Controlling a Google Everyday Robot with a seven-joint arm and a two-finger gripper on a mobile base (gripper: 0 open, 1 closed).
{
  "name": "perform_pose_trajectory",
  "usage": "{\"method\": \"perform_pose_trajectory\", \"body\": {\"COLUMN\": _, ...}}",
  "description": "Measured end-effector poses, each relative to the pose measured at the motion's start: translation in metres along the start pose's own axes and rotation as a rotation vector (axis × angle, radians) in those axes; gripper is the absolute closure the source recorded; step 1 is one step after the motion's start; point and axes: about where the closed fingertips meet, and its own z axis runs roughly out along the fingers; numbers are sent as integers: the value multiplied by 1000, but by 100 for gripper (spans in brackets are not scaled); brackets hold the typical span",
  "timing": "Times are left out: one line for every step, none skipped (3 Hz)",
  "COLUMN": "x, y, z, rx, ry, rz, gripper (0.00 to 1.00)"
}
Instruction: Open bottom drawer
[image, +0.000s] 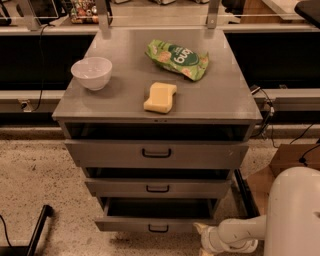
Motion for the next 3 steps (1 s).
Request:
{"method": "perform_pose_trajectory", "body": {"x": -10, "y": -9, "z": -11, "rx": 32, "ry": -4, "rz": -19, "gripper": 0}}
{"method": "perform_pose_trajectory", "body": {"x": -15, "y": -32, "z": -4, "rx": 73, "ry": -5, "rz": -39, "gripper": 0}}
{"method": "perform_pose_trajectory", "body": {"x": -16, "y": -60, "z": 6, "rx": 108, "ry": -1, "rz": -50, "gripper": 0}}
